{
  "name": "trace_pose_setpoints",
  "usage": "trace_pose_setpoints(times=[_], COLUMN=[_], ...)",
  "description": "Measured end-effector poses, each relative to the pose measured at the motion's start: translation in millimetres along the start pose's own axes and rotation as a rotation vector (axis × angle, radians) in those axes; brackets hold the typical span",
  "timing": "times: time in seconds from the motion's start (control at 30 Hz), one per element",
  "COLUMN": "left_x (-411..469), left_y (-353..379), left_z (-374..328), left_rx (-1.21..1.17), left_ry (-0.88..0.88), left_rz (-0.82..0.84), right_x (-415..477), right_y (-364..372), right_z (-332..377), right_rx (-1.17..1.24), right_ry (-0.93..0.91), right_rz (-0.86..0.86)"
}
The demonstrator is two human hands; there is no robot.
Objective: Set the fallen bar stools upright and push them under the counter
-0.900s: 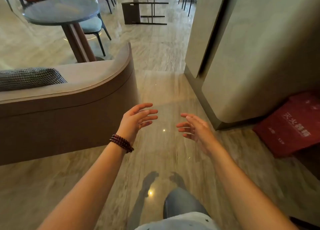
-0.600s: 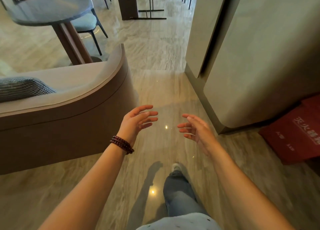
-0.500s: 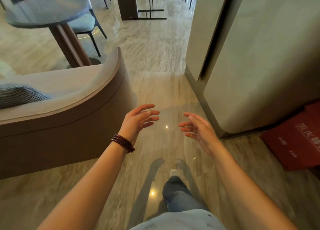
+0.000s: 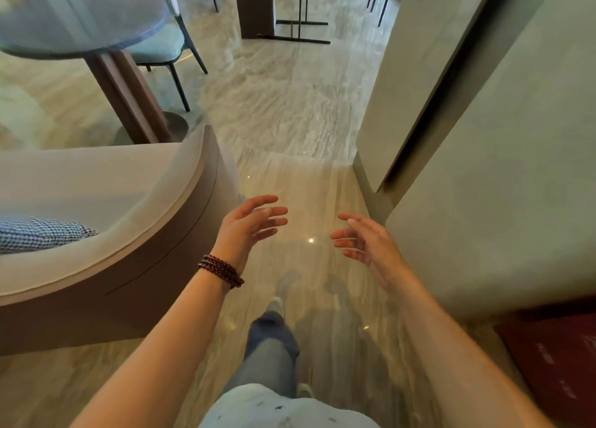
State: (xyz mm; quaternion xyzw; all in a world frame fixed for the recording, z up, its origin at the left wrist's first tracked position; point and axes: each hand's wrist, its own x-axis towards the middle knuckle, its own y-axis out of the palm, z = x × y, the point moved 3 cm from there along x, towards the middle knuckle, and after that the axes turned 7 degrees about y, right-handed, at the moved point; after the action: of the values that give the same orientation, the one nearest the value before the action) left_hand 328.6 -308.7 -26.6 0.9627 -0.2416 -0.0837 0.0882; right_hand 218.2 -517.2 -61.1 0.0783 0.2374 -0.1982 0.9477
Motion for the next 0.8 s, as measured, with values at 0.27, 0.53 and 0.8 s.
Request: trace_pose_setpoints(times=[0.27, 0.53, 0.8], left_x=[190.3, 373.6, 537.9], left_y=[-25.2, -47.9, -50.1], left_z=[-21.3, -58.4, -60.4], left_rx=[-0.007, -0.008, -0.009], left_ry=[0.015, 0.011, -0.007], left_rz=[-0.002, -0.015, -0.039], right_x=[174.0, 322.9, 478.0], right_y=[15.0, 25.1, 13.3], right_z=[85.5, 189.2, 253.8], right_rx=[-0.025, -0.016, -0.012], right_ry=[-0.004, -0.013, -0.027], right_rz=[0.015, -0.008, -0.010])
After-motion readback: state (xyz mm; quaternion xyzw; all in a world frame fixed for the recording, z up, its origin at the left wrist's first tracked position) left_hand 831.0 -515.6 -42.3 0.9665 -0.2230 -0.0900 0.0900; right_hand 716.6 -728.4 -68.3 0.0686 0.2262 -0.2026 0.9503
